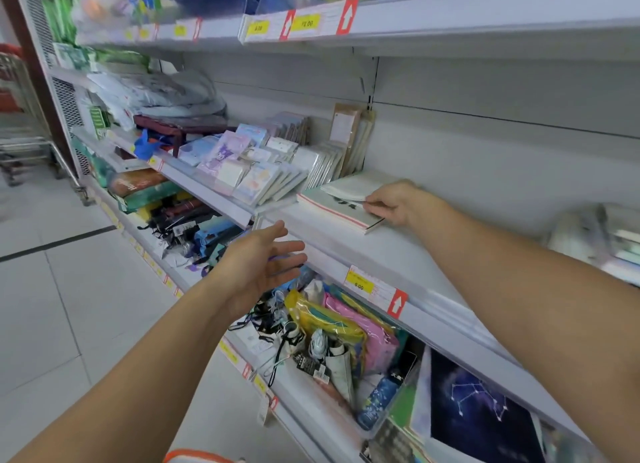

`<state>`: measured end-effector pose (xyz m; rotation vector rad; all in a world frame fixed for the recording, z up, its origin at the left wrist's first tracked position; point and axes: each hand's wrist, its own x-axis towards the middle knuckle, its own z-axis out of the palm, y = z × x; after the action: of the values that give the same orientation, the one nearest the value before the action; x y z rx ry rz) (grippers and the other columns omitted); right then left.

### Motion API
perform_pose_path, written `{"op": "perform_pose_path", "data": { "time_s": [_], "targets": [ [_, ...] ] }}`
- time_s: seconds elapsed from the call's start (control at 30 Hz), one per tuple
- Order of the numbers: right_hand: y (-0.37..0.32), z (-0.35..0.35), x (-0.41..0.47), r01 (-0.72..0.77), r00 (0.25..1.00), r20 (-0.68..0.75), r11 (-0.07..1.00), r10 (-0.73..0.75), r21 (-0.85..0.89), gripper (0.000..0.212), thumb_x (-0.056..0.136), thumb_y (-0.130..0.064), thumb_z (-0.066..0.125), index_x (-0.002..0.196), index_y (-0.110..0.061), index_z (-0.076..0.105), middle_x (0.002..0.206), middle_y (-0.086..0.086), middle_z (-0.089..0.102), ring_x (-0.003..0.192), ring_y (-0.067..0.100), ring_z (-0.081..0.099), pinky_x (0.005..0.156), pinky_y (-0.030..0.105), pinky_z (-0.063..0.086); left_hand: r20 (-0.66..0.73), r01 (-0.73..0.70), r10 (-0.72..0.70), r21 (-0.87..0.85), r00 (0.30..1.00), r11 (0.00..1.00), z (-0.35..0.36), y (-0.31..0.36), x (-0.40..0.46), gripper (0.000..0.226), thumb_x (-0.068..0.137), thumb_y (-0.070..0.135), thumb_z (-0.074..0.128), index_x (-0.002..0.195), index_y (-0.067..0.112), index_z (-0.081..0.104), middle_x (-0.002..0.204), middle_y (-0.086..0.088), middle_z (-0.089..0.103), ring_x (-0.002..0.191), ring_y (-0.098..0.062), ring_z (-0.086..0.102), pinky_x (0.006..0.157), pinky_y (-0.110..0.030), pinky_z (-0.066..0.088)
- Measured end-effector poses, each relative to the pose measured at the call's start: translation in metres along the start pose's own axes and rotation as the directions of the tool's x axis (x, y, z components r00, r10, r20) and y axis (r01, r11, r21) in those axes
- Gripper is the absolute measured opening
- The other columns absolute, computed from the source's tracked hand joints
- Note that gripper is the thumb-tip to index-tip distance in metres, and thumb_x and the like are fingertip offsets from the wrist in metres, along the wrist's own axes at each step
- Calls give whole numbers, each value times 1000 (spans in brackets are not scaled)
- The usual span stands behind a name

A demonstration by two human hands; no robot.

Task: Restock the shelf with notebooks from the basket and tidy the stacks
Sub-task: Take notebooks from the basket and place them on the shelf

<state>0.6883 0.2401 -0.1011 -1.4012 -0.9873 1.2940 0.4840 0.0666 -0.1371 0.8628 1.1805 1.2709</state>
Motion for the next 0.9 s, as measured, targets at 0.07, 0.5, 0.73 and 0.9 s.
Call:
{"op": "perform_pose_path", "data": {
  "time_s": [0.07,0.5,0.73,0.9],
  "targets": [
    [-1,-2,-25,124,983,-102,960,-154,-253,16,83,7,68,86,-2,56,94,14,56,82,30,62,45,31,57,-17,-3,4,42,1000,999,-5,-13,-10,29,98,36,53,118,16,59,104,-6,73,93,-21,72,71,-33,56],
    [409,-12,-257,-208,866,133,589,483,-781,31,75,-39,80,81,-22,55,77,3,58,69,18,58,55,23,42,-494,565,-347,410,797,716,-126,-308,-183,14,77,23,59,72,11,52,70,-13,49,67,-22,46,59,-32,38],
    [509,-38,-281,-588,755,-44,645,655,-489,39,65,-30,83,93,-5,72,93,17,68,86,34,68,67,41,54,-500,701,-498,578,709,418,-129,-346,-219,40,86,32,58,112,1,58,119,-17,56,106,-33,56,85,-34,46],
    [484,-22,-284,-613,743,-24,665,669,-426,29,72,-16,73,99,-4,70,98,18,70,86,31,68,73,44,59,-414,722,-606,527,679,449,-114,-343,-222,49,96,37,53,131,3,51,134,-15,51,116,-32,52,94,-42,47]
  ]
}}
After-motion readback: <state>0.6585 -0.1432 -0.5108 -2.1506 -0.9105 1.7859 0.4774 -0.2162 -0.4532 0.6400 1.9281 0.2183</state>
